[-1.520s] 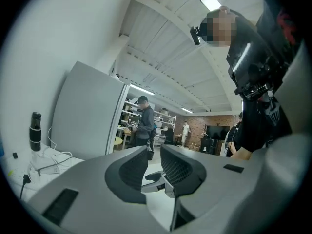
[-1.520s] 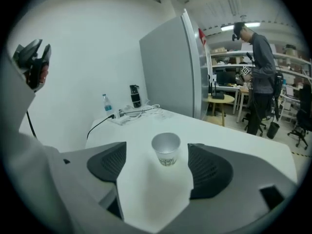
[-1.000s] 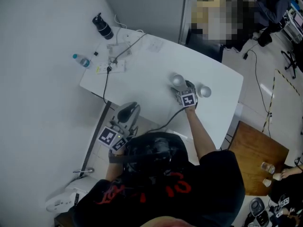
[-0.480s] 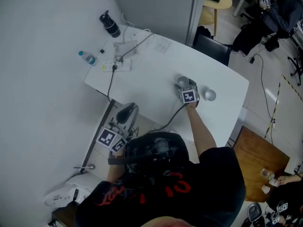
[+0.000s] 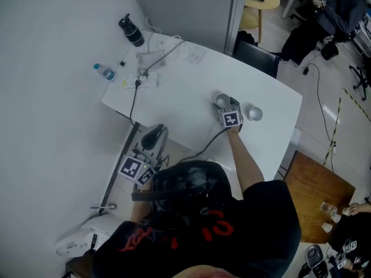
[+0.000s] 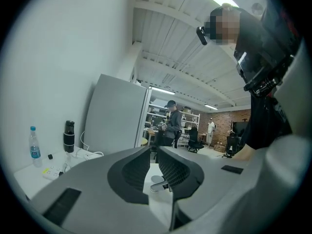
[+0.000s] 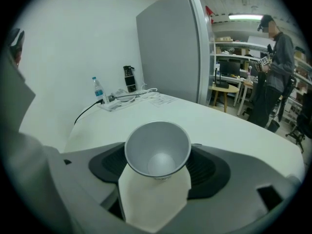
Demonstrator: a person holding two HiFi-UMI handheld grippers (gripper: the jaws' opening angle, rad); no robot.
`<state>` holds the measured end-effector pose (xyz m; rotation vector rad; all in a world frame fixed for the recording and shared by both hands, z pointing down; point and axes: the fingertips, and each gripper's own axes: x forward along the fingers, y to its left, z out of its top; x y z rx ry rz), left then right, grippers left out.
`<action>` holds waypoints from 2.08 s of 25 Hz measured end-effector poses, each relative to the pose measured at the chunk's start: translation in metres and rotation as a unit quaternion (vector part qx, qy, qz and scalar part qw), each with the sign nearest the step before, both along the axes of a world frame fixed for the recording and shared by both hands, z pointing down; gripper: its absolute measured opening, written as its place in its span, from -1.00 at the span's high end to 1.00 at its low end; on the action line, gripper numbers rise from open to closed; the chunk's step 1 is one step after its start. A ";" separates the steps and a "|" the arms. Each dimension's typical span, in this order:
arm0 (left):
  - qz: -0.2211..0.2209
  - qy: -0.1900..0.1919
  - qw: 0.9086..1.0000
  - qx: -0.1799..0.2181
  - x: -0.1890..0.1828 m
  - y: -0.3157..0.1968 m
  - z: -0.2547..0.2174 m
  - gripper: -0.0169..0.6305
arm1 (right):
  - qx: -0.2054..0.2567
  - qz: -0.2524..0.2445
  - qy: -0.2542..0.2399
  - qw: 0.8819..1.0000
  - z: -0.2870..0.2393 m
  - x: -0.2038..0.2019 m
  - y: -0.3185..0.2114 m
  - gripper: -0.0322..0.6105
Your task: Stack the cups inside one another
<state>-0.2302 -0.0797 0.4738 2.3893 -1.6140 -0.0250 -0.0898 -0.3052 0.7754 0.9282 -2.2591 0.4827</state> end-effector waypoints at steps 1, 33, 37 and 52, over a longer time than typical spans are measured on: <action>0.001 -0.001 1.000 0.000 0.000 0.000 0.000 0.82 | -0.001 0.004 -0.005 1.000 -0.002 0.002 0.002 -0.28; 0.103 -0.028 0.994 -0.006 0.054 -0.040 0.003 0.70 | 0.115 0.122 -0.028 0.985 -0.125 0.155 0.108 -0.28; 0.125 -0.018 0.992 -0.005 0.064 -0.040 0.003 0.61 | 0.122 0.137 -0.038 0.982 -0.144 0.171 0.114 -0.28; 0.138 0.046 0.989 0.008 0.074 -0.043 -0.002 0.43 | 0.155 0.148 -0.068 0.974 -0.210 0.196 0.101 -0.27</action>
